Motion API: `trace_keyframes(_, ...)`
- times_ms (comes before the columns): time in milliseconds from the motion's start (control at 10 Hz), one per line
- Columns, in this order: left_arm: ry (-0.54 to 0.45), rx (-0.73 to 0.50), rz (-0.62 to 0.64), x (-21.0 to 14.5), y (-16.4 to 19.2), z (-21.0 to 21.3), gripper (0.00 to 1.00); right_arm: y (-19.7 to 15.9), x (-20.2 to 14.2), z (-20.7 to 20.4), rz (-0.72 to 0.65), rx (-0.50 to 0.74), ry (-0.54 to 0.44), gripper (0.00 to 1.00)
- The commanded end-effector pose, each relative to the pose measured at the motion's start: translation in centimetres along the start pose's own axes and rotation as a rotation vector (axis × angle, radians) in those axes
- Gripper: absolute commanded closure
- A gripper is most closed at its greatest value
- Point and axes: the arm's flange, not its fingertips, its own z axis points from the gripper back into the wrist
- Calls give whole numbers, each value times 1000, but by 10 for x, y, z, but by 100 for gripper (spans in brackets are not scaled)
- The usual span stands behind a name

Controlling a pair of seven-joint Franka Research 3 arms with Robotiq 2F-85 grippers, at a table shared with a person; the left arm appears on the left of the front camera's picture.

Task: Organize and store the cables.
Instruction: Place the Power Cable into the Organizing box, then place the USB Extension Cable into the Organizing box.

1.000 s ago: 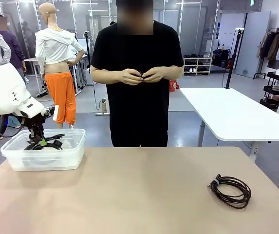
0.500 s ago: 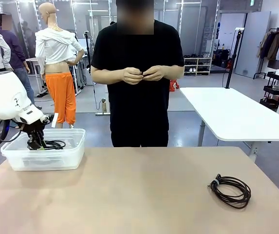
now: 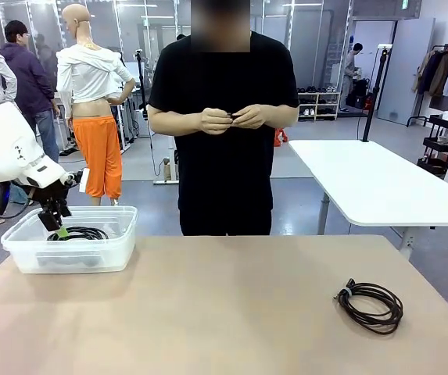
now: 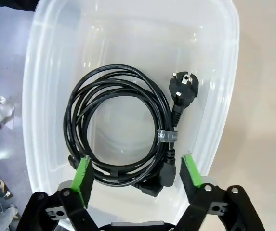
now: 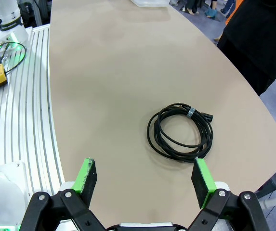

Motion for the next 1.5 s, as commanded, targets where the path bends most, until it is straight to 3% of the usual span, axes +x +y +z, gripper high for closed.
trace_keyframes(0, -50, 23, 30, -2, -8, 10, 0, -1, -1, 1, 18, -5, -14, 0)
trace_keyframes(1400, -22, 16, 17, 2, 0, 12, 0, -1, -1, 1, 18, -5, -14, 0)
